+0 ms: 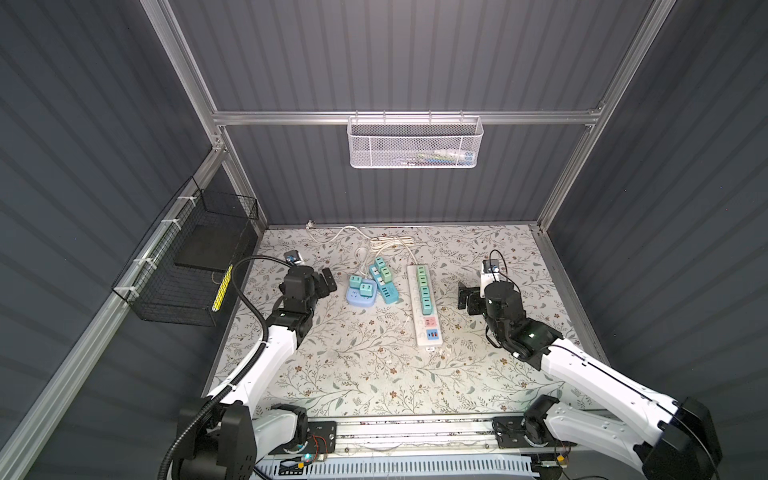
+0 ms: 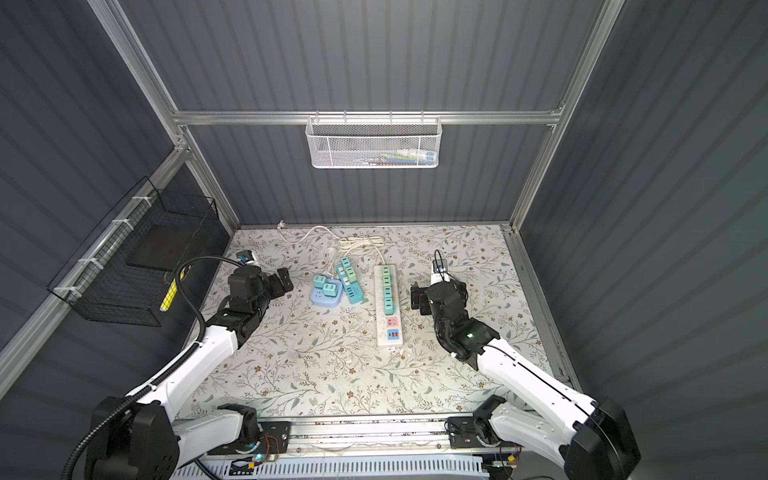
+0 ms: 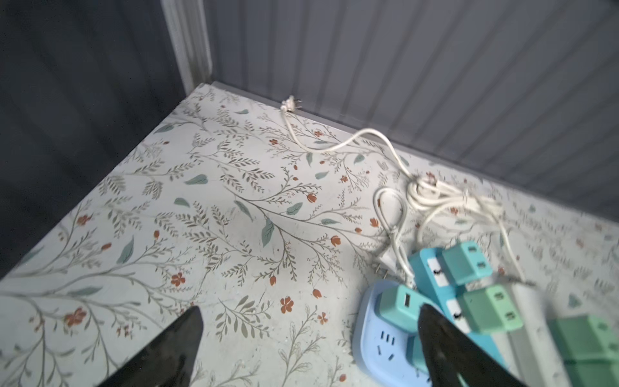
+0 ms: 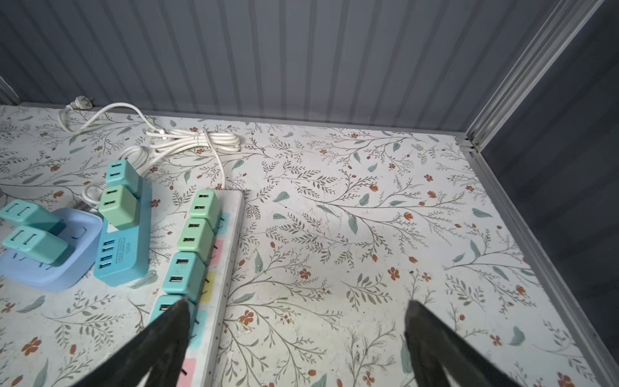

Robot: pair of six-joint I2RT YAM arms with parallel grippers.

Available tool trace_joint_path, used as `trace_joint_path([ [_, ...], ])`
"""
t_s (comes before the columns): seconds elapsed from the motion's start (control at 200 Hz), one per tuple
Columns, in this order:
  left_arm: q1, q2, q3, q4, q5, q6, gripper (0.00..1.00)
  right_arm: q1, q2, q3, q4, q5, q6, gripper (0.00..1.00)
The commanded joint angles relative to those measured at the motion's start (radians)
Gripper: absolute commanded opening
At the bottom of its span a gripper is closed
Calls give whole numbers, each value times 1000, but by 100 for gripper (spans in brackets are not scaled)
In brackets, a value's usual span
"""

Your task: Insert the plug

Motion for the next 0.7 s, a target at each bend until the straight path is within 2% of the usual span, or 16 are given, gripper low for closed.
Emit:
trace_joint_path([
  [0.0, -1, 13, -72, 193, 25, 207, 100, -135, -46, -63, 187, -182, -36, 99],
  [0.045, 11, 25, -136, 303, 8, 256, 100, -195, -54, -95, 258, -248, -79, 99],
  [0.1, 19, 56, -211, 433, -20, 316, 100, -239, -52, -129, 326, -261, -168, 99],
  [0.145, 37, 107, -251, 529, -63, 314, 100, -269, -46, -147, 353, -258, -225, 99],
  [0.27, 137, 349, -309, 817, 74, 272, 100, -372, -29, -189, 411, -320, -183, 99],
  [0.42, 188, 541, -311, 1033, 72, 226, 100, -430, 27, -226, 468, -354, -233, 99],
  [0.445, 191, 542, -301, 1003, 87, 230, 100, -436, 37, -233, 480, -357, -239, 99],
  [0.485, 191, 509, -259, 847, 93, 226, 100, -447, 50, -251, 507, -356, -251, 99],
  [0.54, 189, 546, -246, 901, 103, 244, 100, -457, 72, -271, 542, -350, -261, 99],
  [0.595, 189, 524, -233, 824, 112, 238, 100, -474, 80, -286, 563, -345, -256, 99],
  [0.655, 189, 543, -243, 888, 106, 243, 100, -493, 134, -299, 595, -348, -234, 99],
  [0.695, 189, 533, -237, 850, 110, 240, 100, -505, 151, -305, 609, -355, -221, 99],
])
